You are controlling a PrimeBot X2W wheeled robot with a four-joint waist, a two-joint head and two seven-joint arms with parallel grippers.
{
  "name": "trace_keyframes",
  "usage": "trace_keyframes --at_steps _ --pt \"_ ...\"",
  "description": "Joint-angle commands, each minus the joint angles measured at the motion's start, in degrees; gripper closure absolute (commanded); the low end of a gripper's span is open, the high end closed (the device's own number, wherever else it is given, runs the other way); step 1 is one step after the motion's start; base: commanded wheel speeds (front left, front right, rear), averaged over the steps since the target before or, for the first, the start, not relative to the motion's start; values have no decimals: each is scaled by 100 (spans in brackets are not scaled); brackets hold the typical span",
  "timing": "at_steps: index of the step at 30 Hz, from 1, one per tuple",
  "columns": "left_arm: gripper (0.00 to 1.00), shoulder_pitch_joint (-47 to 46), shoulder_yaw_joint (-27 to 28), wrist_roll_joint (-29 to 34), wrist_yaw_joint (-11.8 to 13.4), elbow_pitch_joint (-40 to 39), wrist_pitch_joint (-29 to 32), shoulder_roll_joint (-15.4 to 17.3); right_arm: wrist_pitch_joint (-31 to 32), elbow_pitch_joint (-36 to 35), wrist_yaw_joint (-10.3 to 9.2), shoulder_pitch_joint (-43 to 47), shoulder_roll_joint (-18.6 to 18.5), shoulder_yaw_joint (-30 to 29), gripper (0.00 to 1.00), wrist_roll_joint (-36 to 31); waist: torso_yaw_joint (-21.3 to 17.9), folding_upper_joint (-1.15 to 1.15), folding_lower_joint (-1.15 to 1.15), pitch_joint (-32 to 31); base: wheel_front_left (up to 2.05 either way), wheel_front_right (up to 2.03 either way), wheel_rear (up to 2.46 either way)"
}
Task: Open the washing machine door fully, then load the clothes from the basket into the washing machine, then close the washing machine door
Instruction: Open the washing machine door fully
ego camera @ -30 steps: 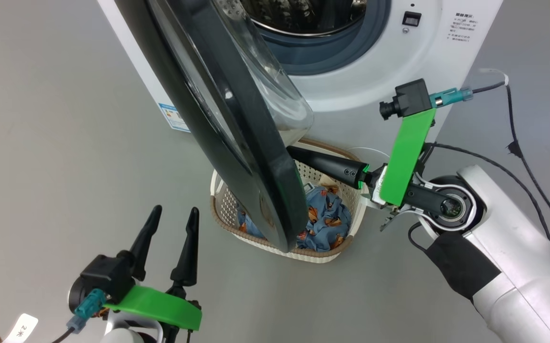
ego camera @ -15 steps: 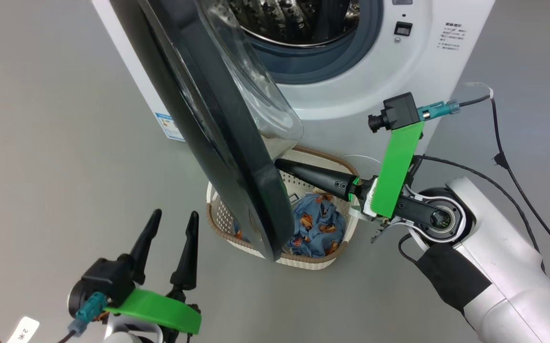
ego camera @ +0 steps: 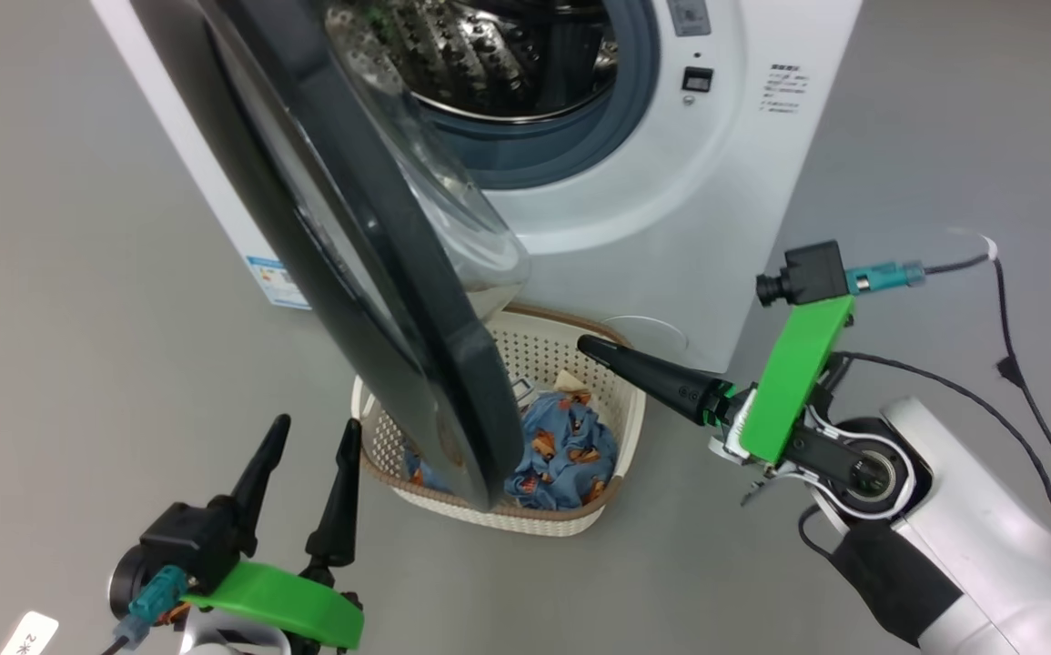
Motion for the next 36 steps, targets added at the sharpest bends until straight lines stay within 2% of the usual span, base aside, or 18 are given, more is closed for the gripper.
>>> trace_keyframes --at_steps 1,20,36 --pt "0 -15 205 -25 -8 -101 -37 119 -76 -176 10 105 15 61 0 -101 -104 0 0 -79 0 0 0" --pt "0 325 543 -23 -8 -126 -37 279 -1448 98 10 1100 -743 257 0 -199 -833 0 0 -335 0 0 0" --pt "0 539 743 -14 -8 -137 -37 275 -3396 499 10 1634 -1306 625 0 -713 -1092 0 0 -492 0 0 0"
